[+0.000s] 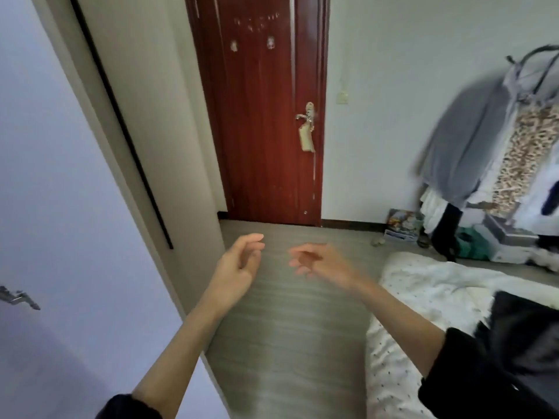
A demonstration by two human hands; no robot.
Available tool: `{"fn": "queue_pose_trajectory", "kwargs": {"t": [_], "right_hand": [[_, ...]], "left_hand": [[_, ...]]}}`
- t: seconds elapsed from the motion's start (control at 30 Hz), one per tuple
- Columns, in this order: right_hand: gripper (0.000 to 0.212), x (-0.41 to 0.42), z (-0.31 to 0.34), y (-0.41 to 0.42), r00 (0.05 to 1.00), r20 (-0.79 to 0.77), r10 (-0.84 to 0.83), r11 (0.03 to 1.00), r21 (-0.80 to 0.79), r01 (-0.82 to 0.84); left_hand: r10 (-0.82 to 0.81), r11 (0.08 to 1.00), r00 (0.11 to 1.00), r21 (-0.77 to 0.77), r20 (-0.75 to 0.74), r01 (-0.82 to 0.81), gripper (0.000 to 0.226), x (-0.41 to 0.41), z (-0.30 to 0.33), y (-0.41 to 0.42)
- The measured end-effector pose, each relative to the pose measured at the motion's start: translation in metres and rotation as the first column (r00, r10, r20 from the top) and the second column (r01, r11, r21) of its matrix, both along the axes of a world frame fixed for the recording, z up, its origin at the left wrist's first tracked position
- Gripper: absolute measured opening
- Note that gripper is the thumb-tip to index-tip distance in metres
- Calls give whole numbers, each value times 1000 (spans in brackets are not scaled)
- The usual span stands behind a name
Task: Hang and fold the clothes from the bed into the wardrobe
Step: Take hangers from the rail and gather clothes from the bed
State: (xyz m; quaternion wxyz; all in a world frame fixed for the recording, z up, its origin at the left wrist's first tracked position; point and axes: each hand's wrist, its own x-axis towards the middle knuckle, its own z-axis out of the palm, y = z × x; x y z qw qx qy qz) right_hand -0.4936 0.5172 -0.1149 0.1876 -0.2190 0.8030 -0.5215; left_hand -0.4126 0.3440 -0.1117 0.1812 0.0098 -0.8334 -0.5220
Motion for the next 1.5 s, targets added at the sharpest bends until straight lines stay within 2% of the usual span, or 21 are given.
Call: {"fn": "queue_pose_trajectory", "kwargs": {"t": [0.13, 0.23, 0.4, 0.6, 0.7, 0.87, 1.07, 1.17, 1.3, 1.37, 1.5], "right_hand": [[30, 34, -29, 83, 970, 80, -230, 972, 58, 226], [29, 68, -42, 152, 904, 105, -414, 909, 95, 405], [27, 128, -63, 260, 722, 105, -684, 729, 129, 672], [25, 170, -95, 347, 518, 133, -845, 534, 152, 832], [26, 188, -110, 393, 435, 114, -893, 449, 172, 877], [28, 224, -125, 468, 288, 102, -952, 304, 227, 925], [29, 294, -162, 554, -12, 57, -998, 9, 346, 938], [32, 335, -193, 585, -160, 12, -987, -134, 489, 862], [36, 381, -248, 615, -280, -36, -959, -233, 661, 713], [39, 397, -274, 629, -318, -65, -946, -266, 717, 644], [57, 409, -311, 664, -349, -162, -923, -341, 765, 547]], "left_hand": [[-217, 975, 974, -33, 64, 219, 37, -21, -31, 58], [-397, 916, 908, -11, 135, 402, 34, -29, -49, 116], [-671, 727, 702, 22, 239, 687, 29, -27, -76, 230], [-801, 514, 478, 5, 361, 858, 26, -25, -112, 337], [-823, 435, 408, -23, 396, 900, 26, -25, -123, 395], [-864, 255, 266, -83, 427, 963, 27, -18, -134, 491], [-873, -43, 1, -78, 488, 996, 29, 30, -168, 616], [-831, -191, -125, -68, 542, 979, 31, 63, -203, 664], [-712, -404, -287, -39, 641, 914, 38, 103, -257, 706], [-651, -518, -338, -73, 680, 852, 43, 121, -289, 722], [-604, -682, -339, -247, 722, 689, 52, 145, -341, 756]]}}
